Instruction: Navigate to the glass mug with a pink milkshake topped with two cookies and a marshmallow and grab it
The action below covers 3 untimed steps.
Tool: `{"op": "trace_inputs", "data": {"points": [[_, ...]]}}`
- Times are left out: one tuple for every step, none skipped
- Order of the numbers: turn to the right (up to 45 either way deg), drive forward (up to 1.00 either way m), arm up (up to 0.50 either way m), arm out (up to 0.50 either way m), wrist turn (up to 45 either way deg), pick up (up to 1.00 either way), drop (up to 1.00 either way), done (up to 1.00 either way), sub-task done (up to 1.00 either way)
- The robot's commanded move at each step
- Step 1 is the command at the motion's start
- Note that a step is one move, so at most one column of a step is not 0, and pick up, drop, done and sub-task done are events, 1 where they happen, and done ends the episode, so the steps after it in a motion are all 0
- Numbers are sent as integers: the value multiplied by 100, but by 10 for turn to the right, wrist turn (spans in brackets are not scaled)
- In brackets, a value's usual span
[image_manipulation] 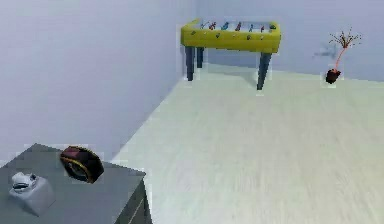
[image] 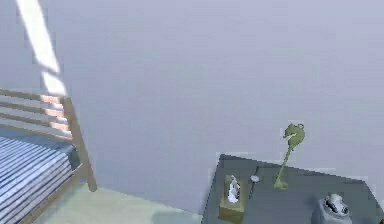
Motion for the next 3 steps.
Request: {"op": "trace_inputs", "data": {"points": [[450, 0, 0, 0, 0, 0, 0, 0, 0], [450, 0, 0, 0, 0, 0, 0, 0, 0], [240, 0, 0, 0, 0, 0, 0, 0, 0]]}}
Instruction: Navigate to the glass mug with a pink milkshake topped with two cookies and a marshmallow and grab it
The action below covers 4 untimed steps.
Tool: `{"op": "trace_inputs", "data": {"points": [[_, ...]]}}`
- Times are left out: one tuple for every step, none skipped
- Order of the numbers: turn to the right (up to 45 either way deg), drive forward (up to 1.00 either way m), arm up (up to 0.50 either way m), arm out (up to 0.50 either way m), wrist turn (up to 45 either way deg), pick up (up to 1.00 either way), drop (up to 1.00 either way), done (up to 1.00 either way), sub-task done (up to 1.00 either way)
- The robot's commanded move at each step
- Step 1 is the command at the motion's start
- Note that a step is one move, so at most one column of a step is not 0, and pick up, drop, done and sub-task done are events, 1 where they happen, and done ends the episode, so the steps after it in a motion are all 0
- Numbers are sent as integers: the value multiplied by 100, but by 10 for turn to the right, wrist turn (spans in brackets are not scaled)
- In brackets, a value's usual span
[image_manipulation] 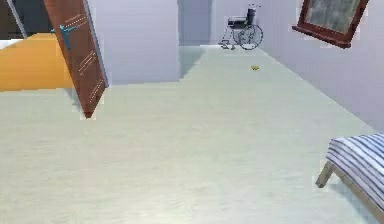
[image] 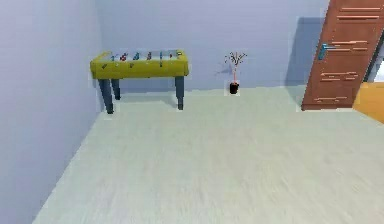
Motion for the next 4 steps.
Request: {"op": "trace_inputs", "data": {"points": [[0, 90, 0, 0, 0, 0, 0, 0, 0], [-450, 0, 0, 0, 0, 0, 0, 0, 0], [-210, 0, 0, 0, 0, 0, 0, 0, 0], [0, 70, 0, 0, 0, 0, 0, 0, 0]]}}
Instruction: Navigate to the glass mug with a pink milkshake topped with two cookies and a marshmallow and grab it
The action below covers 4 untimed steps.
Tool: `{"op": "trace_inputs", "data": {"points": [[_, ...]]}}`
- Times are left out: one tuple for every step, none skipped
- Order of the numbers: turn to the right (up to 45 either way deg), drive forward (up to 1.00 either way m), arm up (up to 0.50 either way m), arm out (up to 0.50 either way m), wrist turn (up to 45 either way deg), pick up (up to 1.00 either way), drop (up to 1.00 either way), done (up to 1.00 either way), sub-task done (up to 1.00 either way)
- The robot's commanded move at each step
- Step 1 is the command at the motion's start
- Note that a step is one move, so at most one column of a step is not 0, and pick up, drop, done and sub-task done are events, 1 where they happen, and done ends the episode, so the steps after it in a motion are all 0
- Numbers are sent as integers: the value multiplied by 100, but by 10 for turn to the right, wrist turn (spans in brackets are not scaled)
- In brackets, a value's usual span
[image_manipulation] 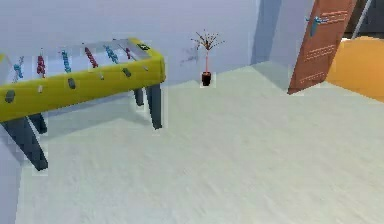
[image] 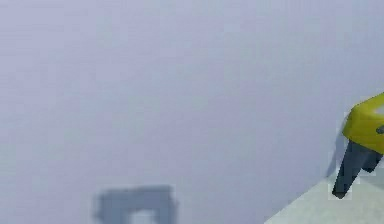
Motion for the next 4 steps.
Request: {"op": "trace_inputs", "data": {"points": [[450, 0, 0, 0, 0, 0, 0, 0, 0], [450, 0, 0, 0, 0, 0, 0, 0, 0], [450, 0, 0, 0, 0, 0, 0, 0, 0], [210, 0, 0, 0, 0, 0, 0, 0, 0]]}}
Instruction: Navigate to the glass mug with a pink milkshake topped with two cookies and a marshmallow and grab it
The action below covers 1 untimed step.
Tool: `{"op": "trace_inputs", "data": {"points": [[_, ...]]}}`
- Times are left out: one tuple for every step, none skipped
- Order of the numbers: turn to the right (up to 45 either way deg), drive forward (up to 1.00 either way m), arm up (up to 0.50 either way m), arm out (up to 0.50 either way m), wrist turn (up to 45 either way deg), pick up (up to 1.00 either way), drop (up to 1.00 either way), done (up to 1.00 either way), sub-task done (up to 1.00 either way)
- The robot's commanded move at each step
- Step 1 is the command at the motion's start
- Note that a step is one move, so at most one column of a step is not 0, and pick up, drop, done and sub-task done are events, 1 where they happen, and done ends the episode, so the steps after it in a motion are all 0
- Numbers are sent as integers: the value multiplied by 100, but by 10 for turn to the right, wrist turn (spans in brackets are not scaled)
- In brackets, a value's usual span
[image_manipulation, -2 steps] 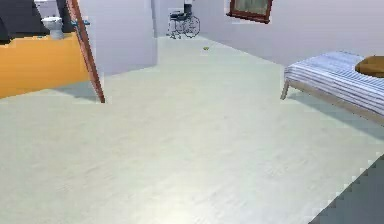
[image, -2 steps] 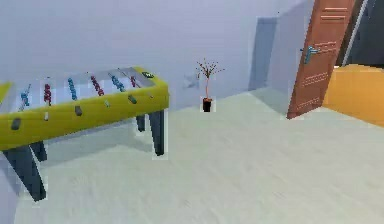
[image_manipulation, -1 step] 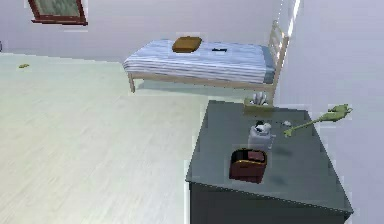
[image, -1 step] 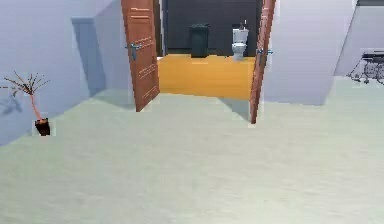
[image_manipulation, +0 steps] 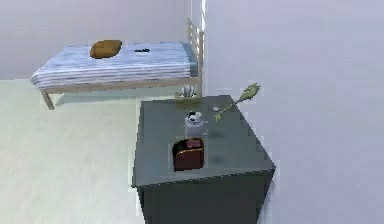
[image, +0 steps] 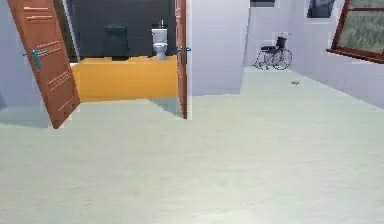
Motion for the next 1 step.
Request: {"op": "trace_inputs", "data": {"points": [[450, 0, 0, 0, 0, 0, 0, 0, 0]]}}
